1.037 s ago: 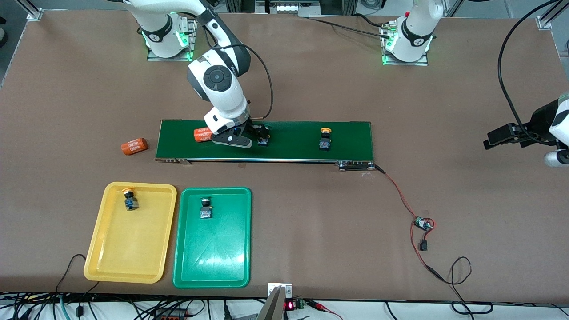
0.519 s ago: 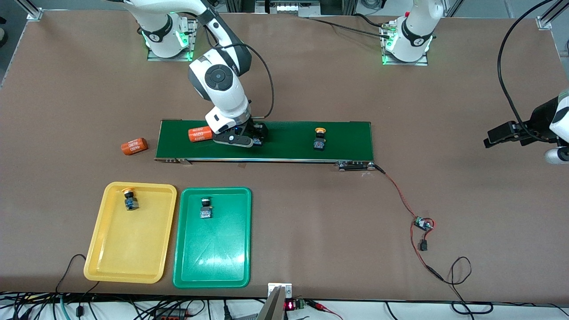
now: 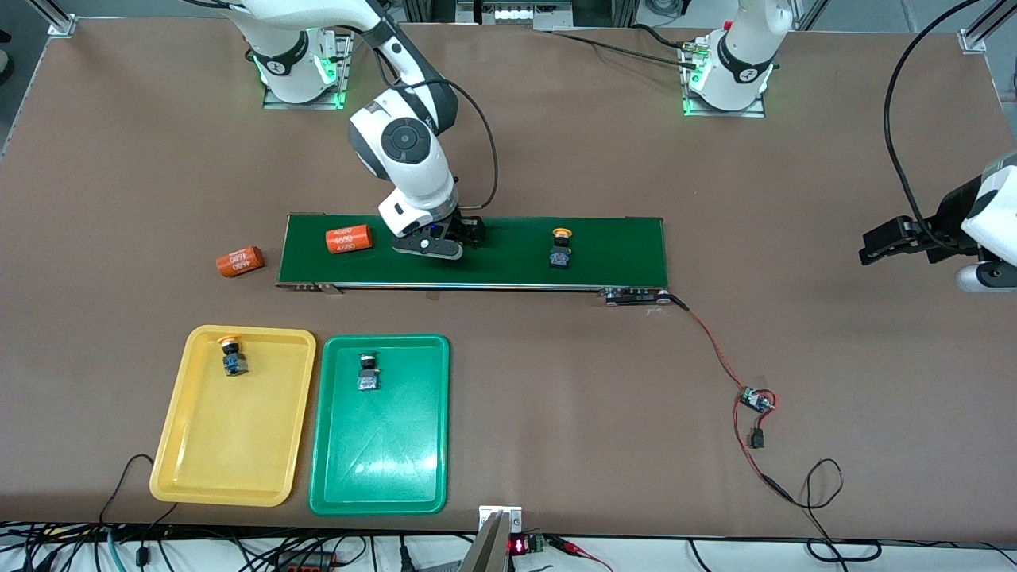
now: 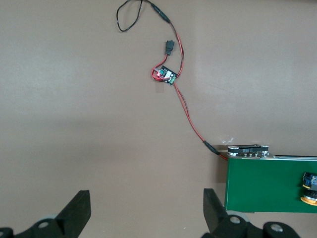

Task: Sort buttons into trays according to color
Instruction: 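Lift the button from the belt with the right gripper, then carry the button over the green tray with the right gripper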

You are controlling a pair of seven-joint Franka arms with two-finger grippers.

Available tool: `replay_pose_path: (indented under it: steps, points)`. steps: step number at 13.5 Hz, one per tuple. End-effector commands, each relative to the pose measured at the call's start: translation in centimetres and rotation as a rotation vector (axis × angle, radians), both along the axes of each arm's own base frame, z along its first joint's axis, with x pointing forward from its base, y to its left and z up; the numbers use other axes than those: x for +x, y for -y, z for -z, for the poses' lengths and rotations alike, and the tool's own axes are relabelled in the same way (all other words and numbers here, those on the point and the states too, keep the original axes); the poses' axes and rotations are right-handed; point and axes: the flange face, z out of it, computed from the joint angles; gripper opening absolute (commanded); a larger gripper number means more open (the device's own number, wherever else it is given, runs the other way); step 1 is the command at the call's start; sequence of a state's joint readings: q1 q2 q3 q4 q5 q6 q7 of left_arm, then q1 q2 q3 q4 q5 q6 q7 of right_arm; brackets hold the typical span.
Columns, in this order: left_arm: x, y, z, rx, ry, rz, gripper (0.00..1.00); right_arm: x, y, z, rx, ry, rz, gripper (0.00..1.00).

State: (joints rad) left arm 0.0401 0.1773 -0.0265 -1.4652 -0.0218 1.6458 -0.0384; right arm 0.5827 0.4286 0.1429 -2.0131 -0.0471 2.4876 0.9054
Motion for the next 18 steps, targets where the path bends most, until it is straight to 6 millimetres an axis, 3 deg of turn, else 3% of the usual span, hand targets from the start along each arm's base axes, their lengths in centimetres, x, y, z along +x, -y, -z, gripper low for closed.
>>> replay_pose_path:
  steps: [1,3,5,8,11,12,14,16,18]
  points:
    - [-0.3,-1.3,-1.5,0.001,0.018,-0.020,1.00,-0.4,-0.3,-0.1,-0.005,0.004,-0.003,0.44]
    - [-0.4,-1.5,-1.6,0.001,0.020,-0.015,1.00,0.1,0.2,-0.1,-0.006,0.006,0.000,0.16]
    - [-0.9,-1.7,-2.1,0.005,0.007,0.005,1.00,0.3,0.2,-0.6,-0.001,0.011,0.003,0.06]
    - [-1.6,-1.9,-2.0,0.009,-0.027,0.023,1.00,1.9,1.0,-3.4,0.021,0.046,0.028,0.05]
    - [-1.6,-2.1,-2.0,0.008,-0.027,0.020,1.00,5.9,2.0,-8.5,-0.007,0.044,0.012,0.06]
    - [-1.6,-2.6,-2.1,0.008,-0.024,0.011,1.00,7.5,2.9,-9.8,-0.014,0.046,-0.030,0.06]
    - [-1.5,-2.8,-2.1,0.005,-0.021,0.008,1.00,11.8,6.8,-12.5,0.003,0.086,-0.135,0.06]
    - [-1.5,-2.8,-2.1,0.005,-0.019,0.008,1.00,15.0,9.4,-12.5,0.007,0.095,-0.152,0.06]
    - [-1.5,-2.8,-2.2,0.005,-0.018,0.008,1.00,17.0,11.8,-11.7,0.000,0.095,-0.172,0.07]
